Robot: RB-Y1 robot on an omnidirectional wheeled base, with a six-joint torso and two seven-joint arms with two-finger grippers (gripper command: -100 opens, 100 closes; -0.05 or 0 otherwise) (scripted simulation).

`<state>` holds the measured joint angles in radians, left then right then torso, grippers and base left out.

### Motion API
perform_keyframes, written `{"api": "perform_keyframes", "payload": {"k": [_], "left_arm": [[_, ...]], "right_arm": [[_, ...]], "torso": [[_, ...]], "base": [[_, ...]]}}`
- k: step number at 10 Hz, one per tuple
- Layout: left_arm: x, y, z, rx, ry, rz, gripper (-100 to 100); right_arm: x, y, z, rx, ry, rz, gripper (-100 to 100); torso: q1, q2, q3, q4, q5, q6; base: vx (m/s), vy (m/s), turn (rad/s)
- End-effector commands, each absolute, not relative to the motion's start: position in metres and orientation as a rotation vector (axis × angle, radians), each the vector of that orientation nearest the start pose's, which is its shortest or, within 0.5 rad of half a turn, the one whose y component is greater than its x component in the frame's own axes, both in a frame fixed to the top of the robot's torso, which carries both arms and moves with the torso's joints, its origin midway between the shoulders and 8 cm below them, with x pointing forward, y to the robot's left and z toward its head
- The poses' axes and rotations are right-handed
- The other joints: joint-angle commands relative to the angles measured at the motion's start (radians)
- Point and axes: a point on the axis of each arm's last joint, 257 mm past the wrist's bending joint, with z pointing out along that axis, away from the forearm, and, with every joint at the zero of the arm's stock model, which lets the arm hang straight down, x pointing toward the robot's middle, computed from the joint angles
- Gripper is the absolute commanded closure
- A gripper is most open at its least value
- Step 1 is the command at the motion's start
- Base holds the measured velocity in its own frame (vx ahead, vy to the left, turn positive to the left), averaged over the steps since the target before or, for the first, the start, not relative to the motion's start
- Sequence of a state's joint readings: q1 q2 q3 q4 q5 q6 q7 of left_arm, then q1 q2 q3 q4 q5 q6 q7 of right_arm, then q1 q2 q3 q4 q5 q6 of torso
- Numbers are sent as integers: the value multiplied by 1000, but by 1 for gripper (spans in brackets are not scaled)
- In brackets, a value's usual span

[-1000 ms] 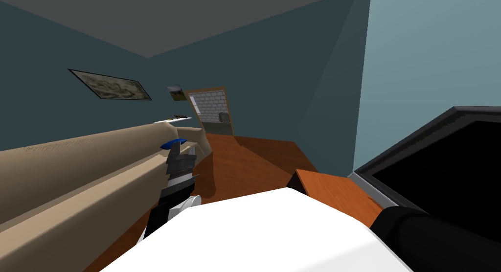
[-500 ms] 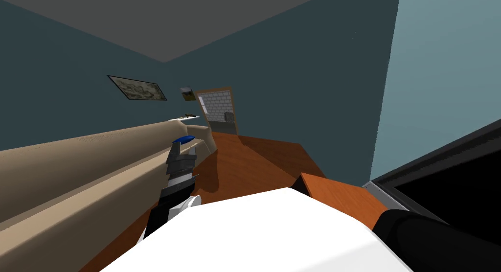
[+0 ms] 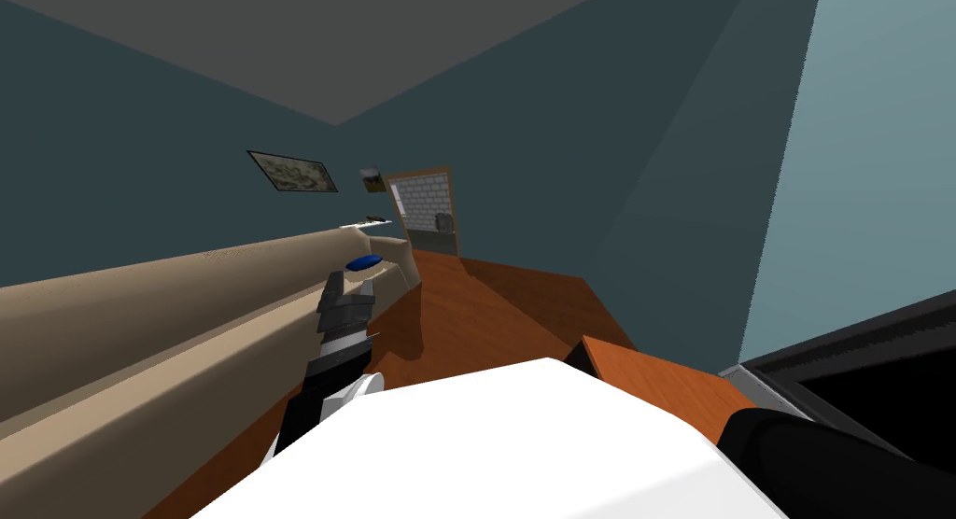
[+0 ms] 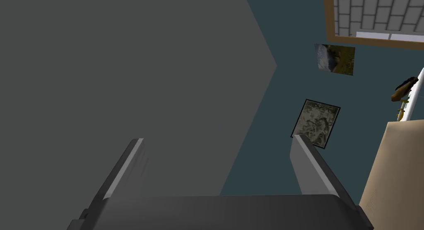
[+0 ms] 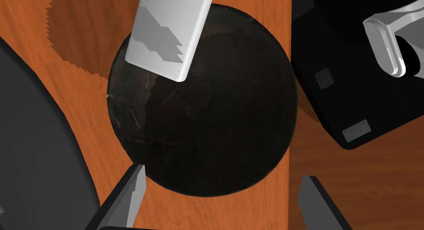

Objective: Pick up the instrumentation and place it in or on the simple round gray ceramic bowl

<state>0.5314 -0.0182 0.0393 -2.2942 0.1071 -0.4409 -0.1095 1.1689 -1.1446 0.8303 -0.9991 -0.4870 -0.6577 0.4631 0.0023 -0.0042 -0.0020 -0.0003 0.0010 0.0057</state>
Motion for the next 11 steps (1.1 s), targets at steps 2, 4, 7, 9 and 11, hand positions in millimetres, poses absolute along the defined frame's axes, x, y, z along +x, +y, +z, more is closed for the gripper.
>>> {"api": "perform_keyframes", "payload": {"k": [2, 4, 7, 9, 11], "left_arm": [[343, 311, 10, -748, 610, -1202, 0], [343, 311, 10, -748, 610, -1201, 0], [343, 311, 10, -748, 610, -1201, 0], [343, 311, 10, -748, 610, -1201, 0], [343, 311, 10, -748, 610, -1201, 0]], "right_arm": [[-352, -495, -388, 1067, 2926, -12, -100], [-370, -491, -377, 1093, 2947, -29, -100], [-365, -493, -379, 1087, 2944, -25, 0], [-365, -493, -379, 1087, 2944, -25, 0], [-365, -493, -379, 1087, 2944, -25, 0]], "torso": [[0, 0, 0, 0, 0, -2], [-1, 0, 0, 0, 0, 0], [0, -1, 0, 0, 0, 0], [0, -1, 0, 0, 0, 0], [0, -1, 0, 0, 0, 0]], "base": [[-19, -2, 330], [-6, -6, -3], [0, 0, 0], [0, 0, 0], [0, 0, 0]]}}
